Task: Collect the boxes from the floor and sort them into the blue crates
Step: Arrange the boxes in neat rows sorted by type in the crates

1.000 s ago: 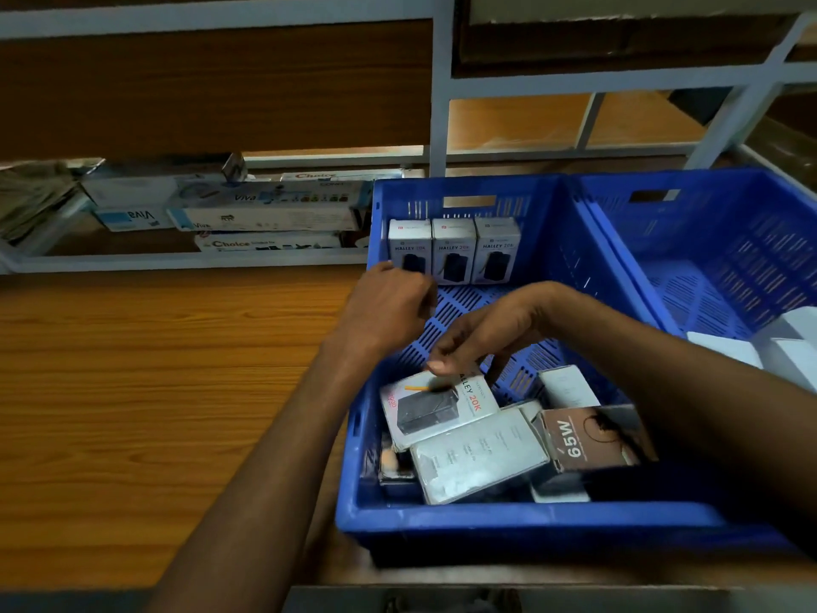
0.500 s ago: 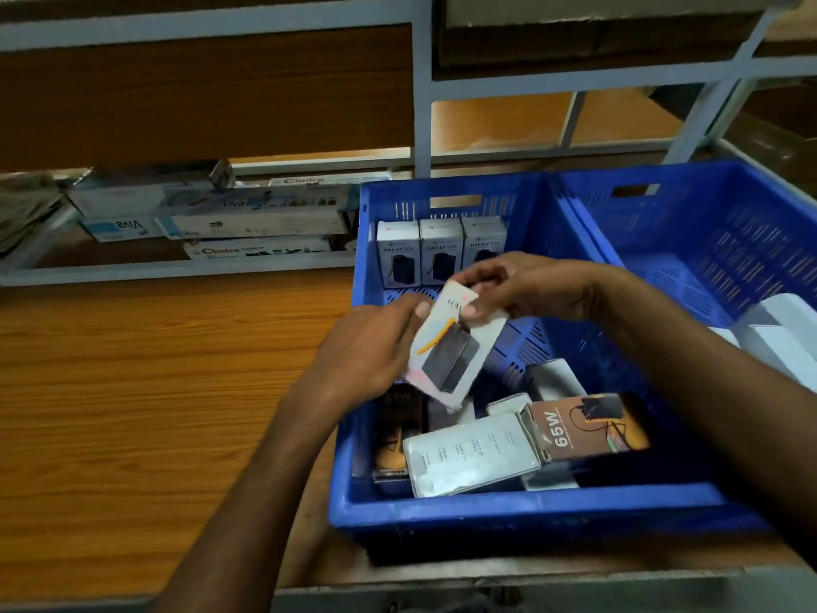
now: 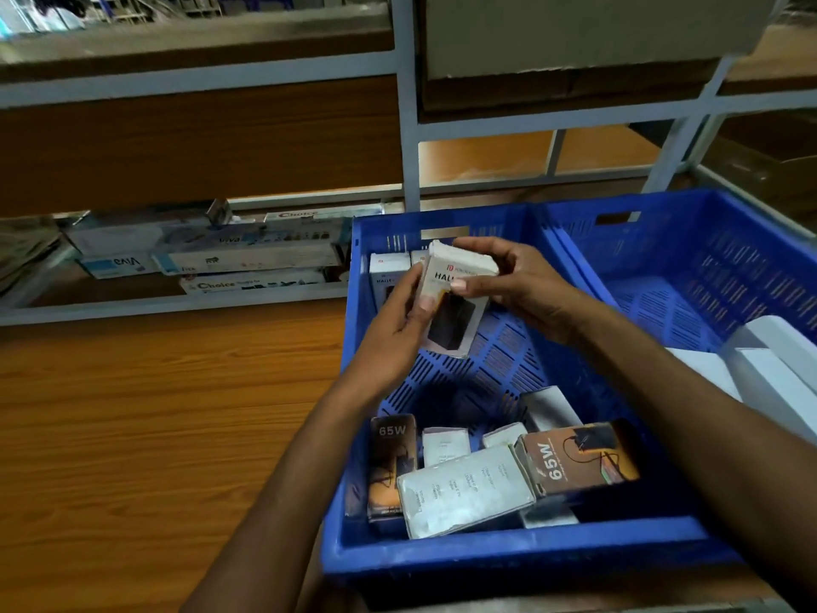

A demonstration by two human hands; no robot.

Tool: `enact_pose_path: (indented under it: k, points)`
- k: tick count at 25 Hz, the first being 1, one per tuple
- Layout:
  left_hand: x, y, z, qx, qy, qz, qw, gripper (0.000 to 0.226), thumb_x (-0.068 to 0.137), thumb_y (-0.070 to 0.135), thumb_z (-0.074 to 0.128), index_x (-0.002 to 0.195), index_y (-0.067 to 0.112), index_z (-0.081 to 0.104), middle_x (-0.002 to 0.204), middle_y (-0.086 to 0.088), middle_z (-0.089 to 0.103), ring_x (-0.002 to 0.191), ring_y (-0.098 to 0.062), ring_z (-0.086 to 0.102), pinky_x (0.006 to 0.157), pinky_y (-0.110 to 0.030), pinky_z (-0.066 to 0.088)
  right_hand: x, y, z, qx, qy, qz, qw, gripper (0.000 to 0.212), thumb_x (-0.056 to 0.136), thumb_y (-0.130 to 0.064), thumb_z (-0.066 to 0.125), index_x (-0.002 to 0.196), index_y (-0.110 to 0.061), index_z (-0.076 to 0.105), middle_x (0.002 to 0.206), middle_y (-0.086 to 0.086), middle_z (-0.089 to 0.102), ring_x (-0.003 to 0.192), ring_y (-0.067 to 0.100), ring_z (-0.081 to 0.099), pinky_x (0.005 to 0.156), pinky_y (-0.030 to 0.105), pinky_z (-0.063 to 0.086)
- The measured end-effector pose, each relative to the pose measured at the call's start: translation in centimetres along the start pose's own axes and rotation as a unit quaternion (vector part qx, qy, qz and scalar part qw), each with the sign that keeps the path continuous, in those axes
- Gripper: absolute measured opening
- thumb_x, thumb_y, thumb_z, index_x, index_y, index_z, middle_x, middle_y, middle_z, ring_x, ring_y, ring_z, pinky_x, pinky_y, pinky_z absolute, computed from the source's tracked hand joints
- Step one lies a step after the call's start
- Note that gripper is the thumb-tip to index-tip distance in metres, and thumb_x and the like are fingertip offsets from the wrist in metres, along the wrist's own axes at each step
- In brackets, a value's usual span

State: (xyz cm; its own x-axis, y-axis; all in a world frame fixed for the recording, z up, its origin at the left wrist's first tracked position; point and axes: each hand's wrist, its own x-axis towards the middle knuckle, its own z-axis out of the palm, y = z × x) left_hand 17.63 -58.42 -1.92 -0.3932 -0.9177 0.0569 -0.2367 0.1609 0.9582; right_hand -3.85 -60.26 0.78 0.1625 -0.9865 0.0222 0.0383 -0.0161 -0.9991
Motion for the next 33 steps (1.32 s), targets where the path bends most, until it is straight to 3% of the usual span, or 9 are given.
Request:
enact_pose_path:
  k: [4, 9, 12, 16, 18, 21, 25, 29, 33]
  points:
    - [-0.5, -0.7, 0.3, 0.124, 0.007, 0.009, 0.992, 0.065, 0.109, 0.018, 0.047, 0.162, 0.041, 0.016, 0.157, 0.014, 0.040, 0.136, -0.006, 0.047, 0.112, -0.031, 0.038, -1.0, 0.8, 1.4, -0.233, 0.081, -0.152, 0.957, 0.081, 0.065, -0.014, 0.098, 0.137, -0.024, 0.062, 0.130, -0.010, 0.067, 0.118, 0.002, 0.063, 0.098, 0.022, 0.055]
    - [0.3, 0.5, 0.1, -0.128, 0.091, -0.071, 0.985, 0.040, 0.113, 0.035, 0.034, 0.152, 0.039, 0.040, 0.137, 0.001, 0.066, 0.117, -0.016, 0.069, 0.086, -0.030, 0.058, -0.7, 1.9, 2.4, -0.396, 0.134, -0.367, 0.831, 0.071, 0.075, -0.019, 0.091, 0.137, -0.005, 0.059, 0.137, 0.009, 0.061, 0.131, 0.020, 0.055, 0.106, 0.037, 0.051]
    - [0.1, 0.9, -0.6, -0.299, 0.119, -0.085, 0.943, 0.055, 0.103, 0.061, 0.028, 0.138, 0.030, 0.057, 0.122, -0.010, 0.073, 0.111, -0.022, 0.072, 0.083, -0.036, 0.061, -0.6, 2.2, 2.8, -0.490, 0.121, -0.450, 0.737, 0.058, 0.084, -0.018, 0.077, 0.136, -0.008, 0.053, 0.137, 0.016, 0.054, 0.130, 0.030, 0.051, 0.105, 0.041, 0.052]
    - [0.0, 0.3, -1.1, -0.397, 0.142, -0.104, 0.901, 0.050, 0.108, 0.049, 0.034, 0.133, 0.017, 0.062, 0.120, -0.016, 0.074, 0.111, -0.026, 0.070, 0.095, -0.043, 0.058, -0.7, 3.4, 3.8, -0.593, 0.083, -0.488, 0.635, 0.056, 0.091, -0.024, 0.071, 0.141, -0.016, 0.047, 0.138, 0.014, 0.056, 0.127, 0.032, 0.048, 0.104, 0.043, 0.048]
    - [0.1, 0.3, -1.1, -0.393, 0.145, -0.113, 0.901, 0.052, 0.108, 0.051, 0.034, 0.133, 0.015, 0.062, 0.119, -0.017, 0.074, 0.111, -0.027, 0.069, 0.101, -0.046, 0.056, -0.9, 2.9, 4.1, -0.579, 0.096, -0.472, 0.658, 0.067, 0.089, -0.027, 0.074, 0.146, -0.016, 0.043, 0.134, 0.016, 0.063, 0.123, 0.031, 0.051, 0.099, 0.046, 0.050]
    - [0.3, 0.4, -1.1, -0.331, 0.125, -0.138, 0.925, 0.067, 0.104, 0.066, 0.024, 0.136, 0.022, 0.062, 0.122, -0.014, 0.074, 0.111, -0.024, 0.070, 0.090, -0.040, 0.059, -1.2, 1.8, 3.9, -0.507, 0.118, -0.397, 0.756, 0.090, 0.081, -0.034, 0.081, 0.156, -0.017, 0.033, 0.123, 0.016, 0.062, 0.109, 0.023, 0.053, 0.085, 0.041, 0.055]
    - [0.3, 0.4, -0.7, -0.270, 0.111, -0.161, 0.943, 0.067, 0.104, 0.064, 0.024, 0.138, 0.020, 0.061, 0.118, -0.008, 0.076, 0.108, -0.018, 0.073, 0.075, -0.027, 0.059, -1.3, 1.2, 2.8, -0.456, 0.108, -0.308, 0.828, 0.101, 0.075, -0.044, 0.080, 0.161, -0.024, 0.030, 0.128, 0.011, 0.054, 0.116, 0.021, 0.057, 0.093, 0.041, 0.059]
    - [0.1, 0.5, -0.7, -0.226, 0.199, -0.067, 0.951, 0.049, 0.110, 0.048, 0.029, 0.135, 0.021, 0.060, 0.135, -0.003, 0.065, 0.124, -0.014, 0.062, 0.106, -0.032, 0.050, -0.7, 1.0, 2.2, -0.414, 0.147, -0.187, 0.879, 0.094, 0.070, -0.050, 0.080, 0.154, -0.036, 0.041, 0.130, 0.003, 0.053, 0.120, 0.013, 0.050, 0.103, 0.038, 0.053]
    - [0.2, 0.6, -0.7, -0.183, 0.177, -0.051, 0.966, 0.053, 0.105, 0.055, 0.035, 0.148, 0.029, 0.049, 0.149, -0.002, 0.054, 0.131, -0.018, 0.055, 0.109, -0.037, 0.046, 0.1, 0.7, 2.1, -0.295, 0.142, -0.115, 0.938, 0.105, 0.067, -0.037, 0.095, 0.155, -0.032, 0.038, 0.138, -0.011, 0.061, 0.127, 0.001, 0.055, 0.110, 0.031, 0.049]
